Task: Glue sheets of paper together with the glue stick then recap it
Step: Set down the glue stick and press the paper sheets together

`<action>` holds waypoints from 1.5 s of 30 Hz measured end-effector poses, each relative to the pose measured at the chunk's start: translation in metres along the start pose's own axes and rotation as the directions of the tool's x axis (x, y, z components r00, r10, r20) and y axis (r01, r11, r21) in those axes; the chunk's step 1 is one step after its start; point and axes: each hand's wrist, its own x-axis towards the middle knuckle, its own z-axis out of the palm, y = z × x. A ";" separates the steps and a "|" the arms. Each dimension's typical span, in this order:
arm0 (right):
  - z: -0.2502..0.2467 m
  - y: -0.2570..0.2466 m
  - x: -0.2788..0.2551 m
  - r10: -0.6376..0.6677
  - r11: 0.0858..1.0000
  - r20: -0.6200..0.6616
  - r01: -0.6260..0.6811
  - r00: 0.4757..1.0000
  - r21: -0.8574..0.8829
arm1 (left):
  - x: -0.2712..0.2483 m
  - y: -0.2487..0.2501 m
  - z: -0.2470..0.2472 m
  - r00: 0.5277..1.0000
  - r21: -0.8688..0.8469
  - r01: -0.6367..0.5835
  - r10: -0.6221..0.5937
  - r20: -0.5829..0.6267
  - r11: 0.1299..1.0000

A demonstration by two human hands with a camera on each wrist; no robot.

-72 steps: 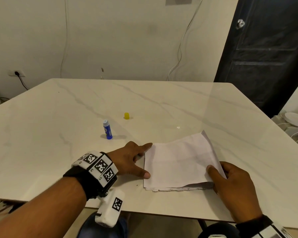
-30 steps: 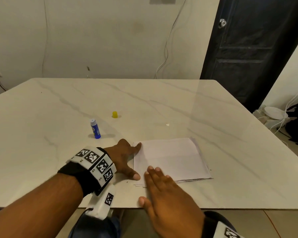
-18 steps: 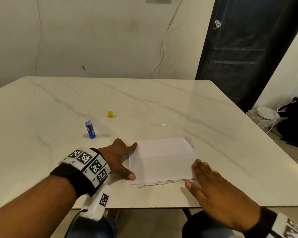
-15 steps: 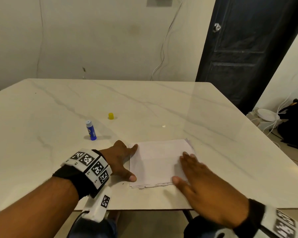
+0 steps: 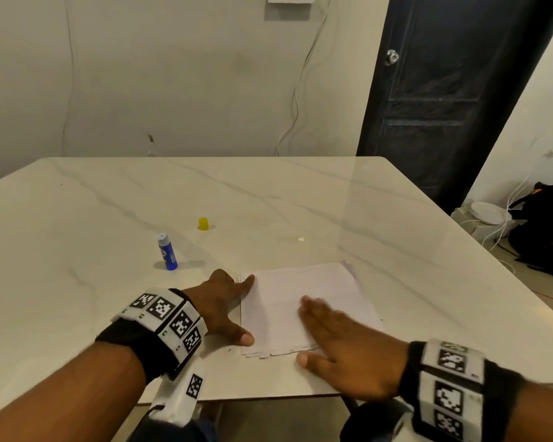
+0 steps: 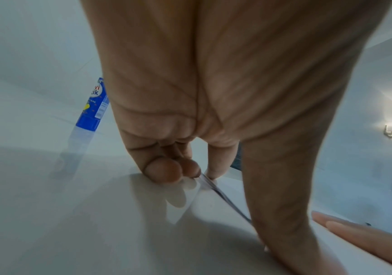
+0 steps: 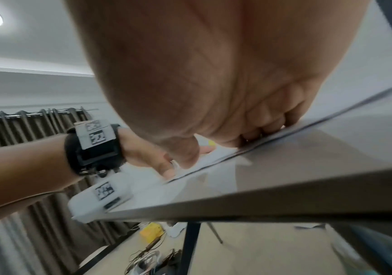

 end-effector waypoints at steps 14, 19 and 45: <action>-0.030 -0.034 0.022 -0.092 0.990 -0.043 0.096 0.995 0.102 | -0.003 0.001 0.001 0.999 -0.018 -0.013 0.012 -0.049 1.000; -0.024 -0.051 0.059 -0.134 0.990 0.046 0.136 0.990 -0.045 | -0.001 -0.001 0.004 0.996 -0.015 -0.031 0.030 -0.087 0.999; -0.045 -0.027 0.081 -0.160 0.967 0.006 0.158 0.987 -0.200 | 0.006 0.007 -0.006 0.999 0.097 0.045 -0.046 0.006 0.994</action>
